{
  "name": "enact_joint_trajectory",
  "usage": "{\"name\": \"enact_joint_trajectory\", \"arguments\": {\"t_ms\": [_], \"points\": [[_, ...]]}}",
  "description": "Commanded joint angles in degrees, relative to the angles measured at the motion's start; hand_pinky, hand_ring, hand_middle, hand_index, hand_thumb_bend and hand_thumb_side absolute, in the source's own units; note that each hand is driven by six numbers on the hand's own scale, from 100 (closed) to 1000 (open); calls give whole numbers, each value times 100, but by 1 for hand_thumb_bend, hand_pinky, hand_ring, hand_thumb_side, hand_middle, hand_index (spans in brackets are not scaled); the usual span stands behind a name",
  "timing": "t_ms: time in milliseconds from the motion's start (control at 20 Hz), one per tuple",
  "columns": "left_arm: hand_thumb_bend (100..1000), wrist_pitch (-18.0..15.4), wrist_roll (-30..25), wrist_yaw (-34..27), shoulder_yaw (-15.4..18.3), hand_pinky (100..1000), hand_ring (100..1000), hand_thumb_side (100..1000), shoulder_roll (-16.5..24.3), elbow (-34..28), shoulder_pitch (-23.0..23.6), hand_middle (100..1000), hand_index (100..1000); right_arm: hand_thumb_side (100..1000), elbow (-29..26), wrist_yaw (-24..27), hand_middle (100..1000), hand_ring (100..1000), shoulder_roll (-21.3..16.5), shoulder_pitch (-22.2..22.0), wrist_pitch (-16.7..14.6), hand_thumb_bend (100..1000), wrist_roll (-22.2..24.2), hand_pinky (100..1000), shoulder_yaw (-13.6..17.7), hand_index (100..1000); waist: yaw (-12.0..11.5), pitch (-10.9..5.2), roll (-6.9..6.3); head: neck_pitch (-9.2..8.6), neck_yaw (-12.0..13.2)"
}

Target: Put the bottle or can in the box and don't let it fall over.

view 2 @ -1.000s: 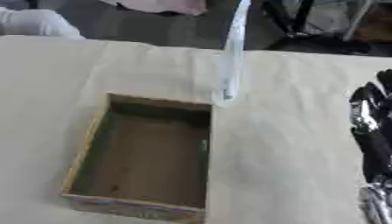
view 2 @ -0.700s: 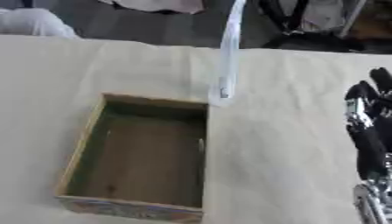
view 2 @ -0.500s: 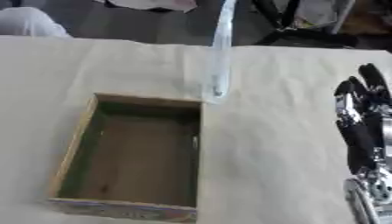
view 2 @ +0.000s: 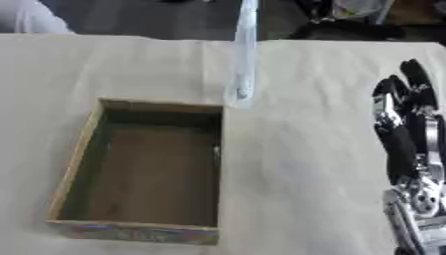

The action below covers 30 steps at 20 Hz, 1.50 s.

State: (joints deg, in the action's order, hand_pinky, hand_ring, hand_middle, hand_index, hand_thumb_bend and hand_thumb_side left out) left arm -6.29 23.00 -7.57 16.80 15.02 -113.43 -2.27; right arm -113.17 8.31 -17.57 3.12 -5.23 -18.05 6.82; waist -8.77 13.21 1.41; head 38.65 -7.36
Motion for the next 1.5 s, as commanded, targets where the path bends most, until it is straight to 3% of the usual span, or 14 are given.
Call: {"name": "enact_joint_trajectory", "arguments": {"t_ms": [50,450,800,1500], "points": [[640,-11,-7,9,26,1000,786,456,69,-116,-9,835,746,470,-142,-47,1000,1000,-111,72,19,100,10,1000,8,1000,-8,-36,-28,-13,69],[640,-17,-19,4,17,1000,786,456,68,-116,-6,833,745,470,-142,-195,1000,1000,-242,111,215,100,232,1000,-30,1000,-53,-12,-59,-140,253],[639,-14,-40,-7,-4,1000,785,455,95,-116,-8,833,745,470,-142,-401,1000,1000,-710,180,570,100,664,1000,-107,1000,-101,-40,-47,-204,243],[641,-9,-97,-19,-58,1000,785,455,135,-116,-25,832,744,470,-142,229,1000,1000,-1657,673,1454,100,918,1000,-316,1000,-220,-81,-25,-172,173]]}}
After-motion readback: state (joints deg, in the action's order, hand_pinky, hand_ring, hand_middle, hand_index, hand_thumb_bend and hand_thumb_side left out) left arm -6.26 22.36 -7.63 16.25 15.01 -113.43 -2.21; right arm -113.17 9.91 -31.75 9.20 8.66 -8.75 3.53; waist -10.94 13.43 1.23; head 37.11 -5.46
